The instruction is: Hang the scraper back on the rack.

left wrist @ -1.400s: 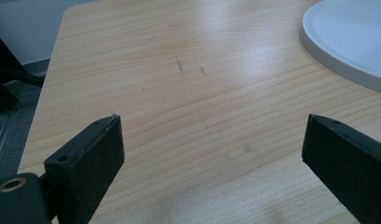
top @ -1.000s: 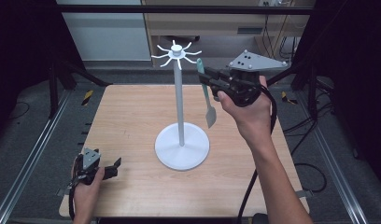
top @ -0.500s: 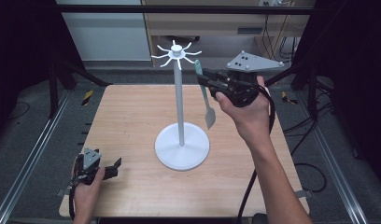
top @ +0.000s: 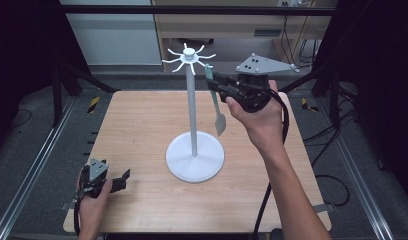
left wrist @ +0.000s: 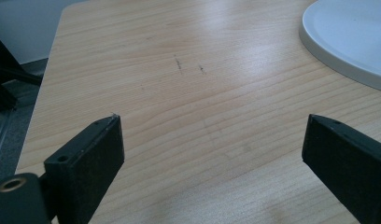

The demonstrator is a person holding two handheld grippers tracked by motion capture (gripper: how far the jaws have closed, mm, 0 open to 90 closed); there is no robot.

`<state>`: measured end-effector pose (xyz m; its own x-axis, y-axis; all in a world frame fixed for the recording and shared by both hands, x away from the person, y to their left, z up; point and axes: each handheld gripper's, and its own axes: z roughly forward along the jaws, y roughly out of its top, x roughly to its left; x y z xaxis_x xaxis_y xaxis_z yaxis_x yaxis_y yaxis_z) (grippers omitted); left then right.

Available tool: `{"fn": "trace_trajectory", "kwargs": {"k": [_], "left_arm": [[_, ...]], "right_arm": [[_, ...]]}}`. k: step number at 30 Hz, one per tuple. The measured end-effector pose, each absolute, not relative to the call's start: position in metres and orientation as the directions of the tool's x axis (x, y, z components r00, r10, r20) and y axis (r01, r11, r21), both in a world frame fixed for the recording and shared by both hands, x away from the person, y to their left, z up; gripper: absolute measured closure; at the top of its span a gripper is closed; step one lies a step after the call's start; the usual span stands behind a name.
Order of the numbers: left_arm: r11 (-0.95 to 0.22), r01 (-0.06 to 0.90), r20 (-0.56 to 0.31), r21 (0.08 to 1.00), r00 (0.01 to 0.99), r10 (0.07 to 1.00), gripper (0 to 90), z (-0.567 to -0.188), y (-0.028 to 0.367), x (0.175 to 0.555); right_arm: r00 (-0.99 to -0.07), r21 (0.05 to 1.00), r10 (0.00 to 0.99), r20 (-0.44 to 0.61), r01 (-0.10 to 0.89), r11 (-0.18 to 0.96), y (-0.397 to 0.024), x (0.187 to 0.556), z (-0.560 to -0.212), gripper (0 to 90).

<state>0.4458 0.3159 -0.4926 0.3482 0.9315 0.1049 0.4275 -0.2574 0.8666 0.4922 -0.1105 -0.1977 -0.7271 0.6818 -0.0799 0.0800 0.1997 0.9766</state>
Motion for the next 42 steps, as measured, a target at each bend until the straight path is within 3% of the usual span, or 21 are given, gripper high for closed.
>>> {"fn": "trace_trajectory", "kwargs": {"k": [7, 17, 26, 30, 37, 42], "left_arm": [[-0.257, 0.429, 0.103, 0.866, 0.350, 0.931, 5.1, -0.493, 0.316, 0.446], [-0.257, 0.429, 0.103, 0.866, 0.350, 0.931, 5.1, -0.493, 0.315, 0.446], [-0.254, 0.431, 0.100, 0.866, 0.348, 0.932, 5.1, -0.493, 0.316, 0.446], [-0.253, 0.432, 0.099, 0.865, 0.347, 0.933, 5.0, -0.493, 0.316, 0.446], [-0.255, 0.433, 0.101, 0.865, 0.347, 0.933, 4.9, -0.494, 0.316, 0.446], [-0.254, 0.431, 0.100, 0.866, 0.349, 0.932, 4.7, -0.493, 0.316, 0.446]], "right_arm": [[-0.715, 0.974, 0.692, -0.102, 0.071, 0.217, -0.109, 0.490, -0.198, 73.3], [-0.695, 0.968, 0.709, -0.117, 0.081, 0.238, -0.119, 0.483, -0.204, 65.5], [-0.639, 0.953, 0.761, -0.113, 0.146, 0.264, -0.142, 0.483, -0.223, 55.4], [-0.604, 0.951, 0.790, -0.105, 0.170, 0.257, -0.152, 0.486, -0.232, 45.0], [-0.488, 0.942, 0.867, -0.101, 0.235, 0.241, -0.167, 0.494, -0.257, 16.3], [-0.425, 0.939, 0.900, -0.100, 0.259, 0.227, -0.179, 0.498, -0.278, 7.6]]}}
